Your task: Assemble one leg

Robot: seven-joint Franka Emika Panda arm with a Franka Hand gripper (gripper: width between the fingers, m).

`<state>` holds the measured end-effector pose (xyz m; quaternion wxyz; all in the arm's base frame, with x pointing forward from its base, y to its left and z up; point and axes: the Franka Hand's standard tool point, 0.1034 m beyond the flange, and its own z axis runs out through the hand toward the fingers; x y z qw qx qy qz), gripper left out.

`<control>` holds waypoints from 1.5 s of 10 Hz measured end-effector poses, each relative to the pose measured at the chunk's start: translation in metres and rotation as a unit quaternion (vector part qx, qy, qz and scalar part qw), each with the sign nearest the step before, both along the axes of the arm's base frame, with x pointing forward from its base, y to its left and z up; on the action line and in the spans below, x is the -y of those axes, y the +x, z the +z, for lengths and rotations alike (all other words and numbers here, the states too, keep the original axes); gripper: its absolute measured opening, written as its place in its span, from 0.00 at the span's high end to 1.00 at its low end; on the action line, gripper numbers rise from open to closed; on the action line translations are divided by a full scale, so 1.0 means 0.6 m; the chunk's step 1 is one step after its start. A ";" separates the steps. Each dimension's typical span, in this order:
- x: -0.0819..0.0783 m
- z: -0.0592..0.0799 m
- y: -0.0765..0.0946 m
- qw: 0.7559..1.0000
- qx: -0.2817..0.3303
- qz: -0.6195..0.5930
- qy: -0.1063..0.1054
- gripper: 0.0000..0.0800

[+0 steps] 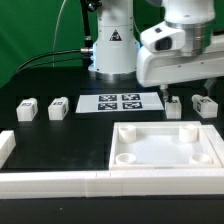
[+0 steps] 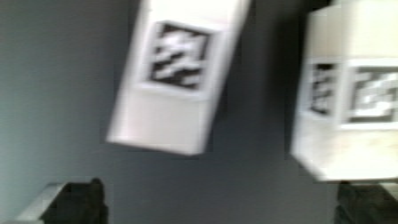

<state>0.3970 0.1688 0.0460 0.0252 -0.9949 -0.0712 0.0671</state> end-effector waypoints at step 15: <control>-0.032 -0.013 -0.006 0.935 -0.346 0.023 -0.066 0.19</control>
Offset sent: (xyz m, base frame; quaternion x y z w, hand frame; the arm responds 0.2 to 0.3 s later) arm 0.0000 0.0000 0.0000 0.0000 -0.0899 0.0000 0.9960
